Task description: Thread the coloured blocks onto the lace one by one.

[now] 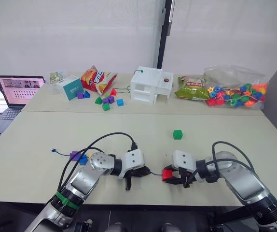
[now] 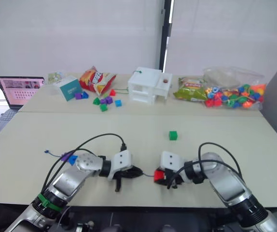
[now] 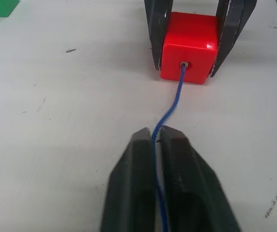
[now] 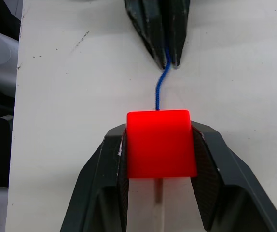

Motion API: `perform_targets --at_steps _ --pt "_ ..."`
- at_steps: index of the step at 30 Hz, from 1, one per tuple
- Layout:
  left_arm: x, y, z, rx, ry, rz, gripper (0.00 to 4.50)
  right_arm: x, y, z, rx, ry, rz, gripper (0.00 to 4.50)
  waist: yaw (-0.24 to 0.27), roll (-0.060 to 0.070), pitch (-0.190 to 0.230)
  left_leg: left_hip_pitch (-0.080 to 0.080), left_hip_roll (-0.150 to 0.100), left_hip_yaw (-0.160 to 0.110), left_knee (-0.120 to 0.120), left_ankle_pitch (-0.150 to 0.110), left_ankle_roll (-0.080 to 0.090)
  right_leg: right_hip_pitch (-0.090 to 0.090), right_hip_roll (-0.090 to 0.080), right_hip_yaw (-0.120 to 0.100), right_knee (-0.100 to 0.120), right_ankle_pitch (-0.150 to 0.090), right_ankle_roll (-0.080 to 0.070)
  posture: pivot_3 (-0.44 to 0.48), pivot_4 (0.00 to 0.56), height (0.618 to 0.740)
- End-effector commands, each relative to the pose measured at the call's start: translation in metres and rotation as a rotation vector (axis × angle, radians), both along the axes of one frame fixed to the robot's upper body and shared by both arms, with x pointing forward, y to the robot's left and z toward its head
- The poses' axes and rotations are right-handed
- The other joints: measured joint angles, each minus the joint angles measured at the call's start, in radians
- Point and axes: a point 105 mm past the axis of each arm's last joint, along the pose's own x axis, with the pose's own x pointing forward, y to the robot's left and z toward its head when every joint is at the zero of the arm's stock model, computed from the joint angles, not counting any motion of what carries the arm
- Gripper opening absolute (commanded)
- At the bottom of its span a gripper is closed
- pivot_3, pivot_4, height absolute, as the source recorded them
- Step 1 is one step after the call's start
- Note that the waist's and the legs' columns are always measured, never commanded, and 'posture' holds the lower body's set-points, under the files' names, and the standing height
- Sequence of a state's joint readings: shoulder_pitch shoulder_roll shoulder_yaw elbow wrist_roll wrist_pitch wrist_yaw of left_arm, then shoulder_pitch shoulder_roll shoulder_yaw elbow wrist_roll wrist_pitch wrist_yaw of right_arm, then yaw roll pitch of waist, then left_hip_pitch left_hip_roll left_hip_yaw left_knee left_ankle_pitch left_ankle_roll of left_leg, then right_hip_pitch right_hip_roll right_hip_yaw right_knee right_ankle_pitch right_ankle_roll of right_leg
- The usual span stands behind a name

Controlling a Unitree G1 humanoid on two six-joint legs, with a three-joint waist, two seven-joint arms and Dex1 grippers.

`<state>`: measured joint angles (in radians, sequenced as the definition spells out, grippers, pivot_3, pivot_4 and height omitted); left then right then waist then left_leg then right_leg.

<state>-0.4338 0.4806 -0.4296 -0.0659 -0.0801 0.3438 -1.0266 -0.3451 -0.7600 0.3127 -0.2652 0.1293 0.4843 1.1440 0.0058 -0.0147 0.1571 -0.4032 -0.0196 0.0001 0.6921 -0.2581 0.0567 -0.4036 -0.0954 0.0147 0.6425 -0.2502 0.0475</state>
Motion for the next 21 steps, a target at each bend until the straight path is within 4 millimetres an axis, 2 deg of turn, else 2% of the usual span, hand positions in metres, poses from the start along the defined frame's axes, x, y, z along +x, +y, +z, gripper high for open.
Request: perform_targets --at_steps 1,7,13,19,21 --pt "-0.012 -0.007 -0.004 -0.003 0.029 -0.057 0.02 0.003 -0.002 -0.006 -0.028 -0.002 -0.023 1.19 0.000 0.000 0.000 0.000 0.000 0.000 0.000 0.000 0.000 0.000 0.000 0.000 0.000 0.000 0.000 0.000 0.150 0.740" --pt "-0.011 -0.025 0.009 -0.054 0.007 -0.071 0.02 0.004 -0.003 -0.006 -0.030 -0.005 -0.027 1.19 0.000 0.000 0.000 0.000 0.000 0.000 0.000 0.000 0.000 0.000 0.000 0.000 0.000 0.000 0.000 0.000 0.150 0.740" --pt "-0.014 -0.044 0.015 -0.079 0.008 -0.099 0.02 0.004 -0.002 -0.006 -0.032 -0.008 -0.026 1.19 -0.001 0.000 0.000 -0.001 0.000 0.000 0.000 0.000 0.000 0.000 0.001 0.000 0.000 0.000 0.000 0.000 0.150 0.740" --pt "-0.013 -0.038 0.016 -0.079 0.019 -0.081 0.02 0.005 -0.001 -0.006 -0.034 -0.011 -0.027 1.19 -0.001 0.000 0.000 -0.001 0.000 0.000 0.000 0.000 0.000 0.000 0.001 0.000 0.000 0.000 0.000 0.000 0.150 0.740" --pt "-0.016 -0.035 0.021 -0.100 0.042 -0.088 0.60 0.004 0.001 -0.006 -0.026 -0.008 -0.024 1.19 -0.003 0.000 0.000 -0.001 0.000 0.000 0.000 0.000 0.000 0.000 0.001 0.000 0.000 0.000 0.000 0.000 0.150 0.740"
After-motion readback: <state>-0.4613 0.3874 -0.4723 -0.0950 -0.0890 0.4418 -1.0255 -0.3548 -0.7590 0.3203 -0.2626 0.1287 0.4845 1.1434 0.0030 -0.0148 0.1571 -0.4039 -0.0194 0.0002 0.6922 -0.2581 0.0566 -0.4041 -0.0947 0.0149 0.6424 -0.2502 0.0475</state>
